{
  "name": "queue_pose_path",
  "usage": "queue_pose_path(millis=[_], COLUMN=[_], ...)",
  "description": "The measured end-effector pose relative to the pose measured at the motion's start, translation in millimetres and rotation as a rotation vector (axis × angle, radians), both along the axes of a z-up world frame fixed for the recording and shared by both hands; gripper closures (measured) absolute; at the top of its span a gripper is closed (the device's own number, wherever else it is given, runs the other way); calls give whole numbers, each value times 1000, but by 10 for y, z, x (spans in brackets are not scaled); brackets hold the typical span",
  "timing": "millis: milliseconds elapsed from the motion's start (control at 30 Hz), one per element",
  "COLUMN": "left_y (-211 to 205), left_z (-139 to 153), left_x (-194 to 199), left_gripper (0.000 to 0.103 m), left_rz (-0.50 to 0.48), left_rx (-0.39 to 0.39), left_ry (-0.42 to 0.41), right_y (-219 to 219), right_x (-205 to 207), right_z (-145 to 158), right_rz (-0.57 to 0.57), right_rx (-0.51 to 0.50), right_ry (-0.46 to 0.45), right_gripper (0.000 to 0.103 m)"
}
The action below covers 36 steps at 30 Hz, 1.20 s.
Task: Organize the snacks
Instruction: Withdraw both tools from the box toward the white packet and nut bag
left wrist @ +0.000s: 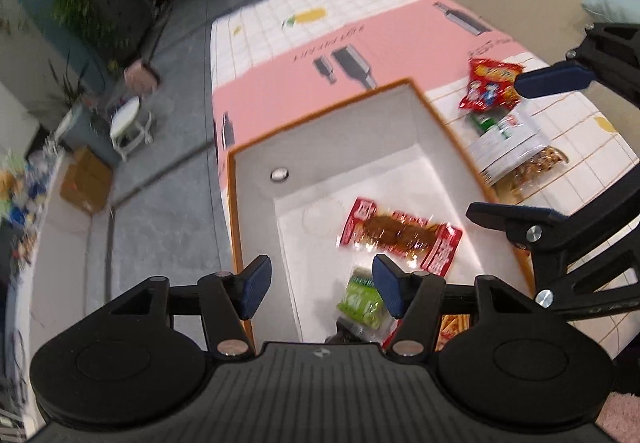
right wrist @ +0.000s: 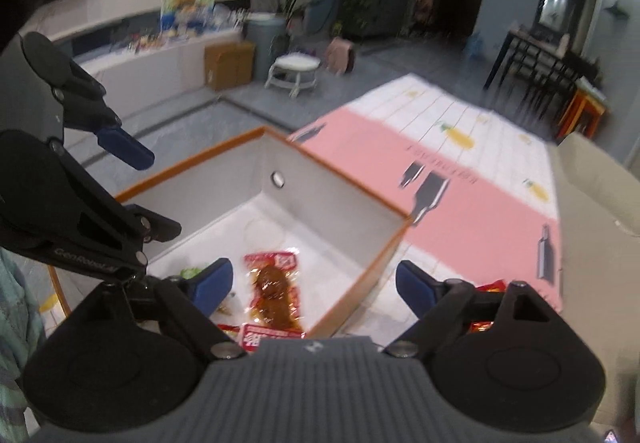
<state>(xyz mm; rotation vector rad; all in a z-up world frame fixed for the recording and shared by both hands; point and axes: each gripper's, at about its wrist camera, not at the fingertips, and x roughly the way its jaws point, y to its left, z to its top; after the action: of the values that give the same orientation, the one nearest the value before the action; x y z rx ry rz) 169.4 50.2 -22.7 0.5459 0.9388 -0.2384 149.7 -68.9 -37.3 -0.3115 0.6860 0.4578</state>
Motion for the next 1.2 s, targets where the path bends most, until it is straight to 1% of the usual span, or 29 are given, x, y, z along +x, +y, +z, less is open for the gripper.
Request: queue_pose_path(millis=[100, 233, 367, 467, 500, 533, 600, 667, 767, 900, 1000, 1100, 1200], left_y=[-133, -278, -482, -645, -702, -752, -839, -926, -1017, -1119, -1183, -1221, -1239], left_z=[54, 131, 167, 152, 138, 119, 86, 48, 5, -83, -199, -337, -429], left_x=[-108, -232, -359, -443, -464, -484, -517, -535, -557, -621, -658, -632, -569], left_gripper=[34, 34, 34, 34, 34, 34, 34, 34, 25, 21, 21, 21, 21], left_rz=[-33, -52, -87, -131, -145, -154, -163, -161, -151, -160, -194, -209, -218], left_rx=[2, -46, -68, -76, -80, -85, -105, -135, -184, -239, -248, -249, -236], left_ry=[-40, -57, -79, -93, -94, -96, -91, -74, -72, -76, -67, -36, -22], right_y=[-147, -360, -589, -768, -823, -883, -985, -1077, -1189, -1388, -1499, -1597, -1632], right_x=[-124, -289, -412, -487, -502, -521, -554, -583, -593, -579, -533, -469, -415], right_z=[62, 84, 39, -31, -55, -86, -140, -201, -302, -465, -572, -653, -693], right_rz=[-12, -13, -17, -50, -59, -69, -89, -118, -161, -230, -276, -307, -325], right_rx=[24, 49, 53, 59, 66, 74, 89, 99, 111, 109, 115, 137, 160], right_ry=[-26, -57, -80, -87, -87, -86, -85, -72, -50, -17, 16, 43, 56], right_gripper=[17, 15, 15, 14, 13, 6, 4, 4, 4, 4, 4, 4, 6])
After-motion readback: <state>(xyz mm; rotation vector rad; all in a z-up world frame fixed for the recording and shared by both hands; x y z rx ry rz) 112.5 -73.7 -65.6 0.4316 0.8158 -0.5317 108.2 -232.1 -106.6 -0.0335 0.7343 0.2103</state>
